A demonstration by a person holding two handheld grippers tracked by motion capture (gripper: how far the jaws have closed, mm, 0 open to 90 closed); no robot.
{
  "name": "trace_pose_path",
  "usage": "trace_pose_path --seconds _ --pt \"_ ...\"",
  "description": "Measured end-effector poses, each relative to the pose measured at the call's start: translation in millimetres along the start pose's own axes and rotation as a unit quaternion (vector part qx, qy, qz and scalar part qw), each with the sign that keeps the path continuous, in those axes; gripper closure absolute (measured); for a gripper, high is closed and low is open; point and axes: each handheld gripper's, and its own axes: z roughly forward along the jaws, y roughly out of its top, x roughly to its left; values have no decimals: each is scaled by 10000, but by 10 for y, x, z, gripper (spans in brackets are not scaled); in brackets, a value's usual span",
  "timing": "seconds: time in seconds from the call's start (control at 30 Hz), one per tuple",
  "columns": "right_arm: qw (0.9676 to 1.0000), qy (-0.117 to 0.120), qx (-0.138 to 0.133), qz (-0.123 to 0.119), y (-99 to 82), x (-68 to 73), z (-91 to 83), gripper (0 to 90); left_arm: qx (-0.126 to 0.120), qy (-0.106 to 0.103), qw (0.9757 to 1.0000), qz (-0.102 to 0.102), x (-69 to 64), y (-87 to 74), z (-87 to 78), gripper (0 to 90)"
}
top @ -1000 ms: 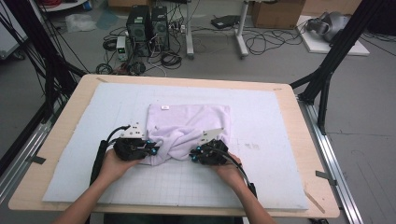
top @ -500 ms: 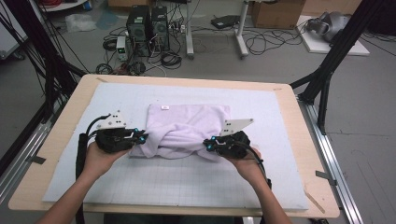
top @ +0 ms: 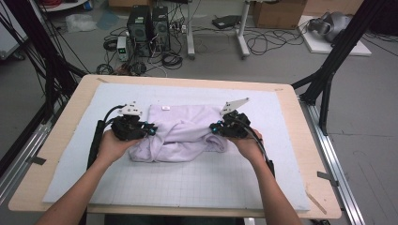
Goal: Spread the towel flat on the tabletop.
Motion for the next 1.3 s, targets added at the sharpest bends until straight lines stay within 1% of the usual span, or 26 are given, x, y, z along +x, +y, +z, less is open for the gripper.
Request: trace_pose_path --seconds 0.07,0.13,0.17,0.23,0.27,0.3,0.33,0.4,0.47,0.53,0.6,0.7,0.77,0.8,0.83,0.87,0.9,0.93,1.0,1.03,1.1,1.17,1.2,1.23,1.27,1.3 --pt "9999 1 14 110 -22 -67 131 859 131 40 9999 -103 74 -33 101 790" --pt "9998 9 49 179 -27 -94 219 846 160 58 9996 -237 135 -58 129 764" --pt "9999 17 26 167 -27 -99 239 831 149 57 9996 -249 152 -62 109 745" --pt "9999 -24 -28 159 -14 -76 220 749 59 127 9995 -282 152 -58 23 684" --pt "9999 -94 -72 119 -4 -61 187 706 -26 183 9994 -281 150 -52 -36 644" --pt "9998 -107 -144 127 5 -44 141 691 -136 200 9992 -316 144 -44 -98 607" --pt "9995 -60 -260 163 14 -29 89 680 -249 204 9990 -313 131 -35 -185 569" --pt "9988 3 -476 94 33 36 -15 660 -370 196 9988 -252 92 -25 -294 545" --pt "9980 81 -631 23 46 150 -98 644 -370 158 9991 -103 20 -29 -386 523" --pt "9971 167 -726 -119 50 282 -131 635 -389 119 9992 29 -71 -63 -432 516" --pt "9963 303 -776 -216 34 424 -109 621 -402 18 9991 107 -166 -121 -438 516" --pt "9952 529 -743 -342 -10 630 8 606 -340 -127 9990 250 -295 -226 -388 516" --pt "9949 670 -641 -399 -46 738 124 593 -265 -177 9990 311 -365 -289 -328 519" --pt "9952 757 -494 -386 -51 778 191 584 -216 -201 9990 325 -389 -315 -291 520" --pt "9949 793 -446 -434 -66 812 256 584 -147 -223 9990 355 -408 -344 -243 529" --pt "9944 868 -416 -425 -86 847 326 585 -102 -222 9990 380 -413 -357 -217 540" --pt "9942 905 -381 -429 -94 854 368 584 -69 -204 9991 352 -419 -375 -182 548" --pt "9942 953 -303 -394 -105 871 420 584 -18 -209 9991 369 -409 -387 -153 567" --pt "9942 969 -188 -431 -122 890 524 585 71 -175 9991 373 -405 -409 -99 617" --pt "9941 985 -100 -433 -126 901 568 589 117 -168 9989 411 -401 -420 -72 653" --pt "9939 980 51 -507 -130 931 649 604 179 -147 9988 437 -399 -446 -22 721" --pt "9935 978 210 -551 -141 961 730 640 234 -137 9988 420 -393 -467 5 771" --pt "9939 900 139 -626 -149 970 749 690 237 -139 9988 416 -392 -473 6 785" --pt "9942 849 134 -644 -151 965 745 749 206 -124 9988 416 -394 -477 2 797" --pt "9943 859 134 -618 -152 950 742 830 201 -136 9988 431 -394 -475 -10 805" --pt "9941 880 136 -613 -156 932 736 853 182 -136 9989 421 -396 -470 -28 812"
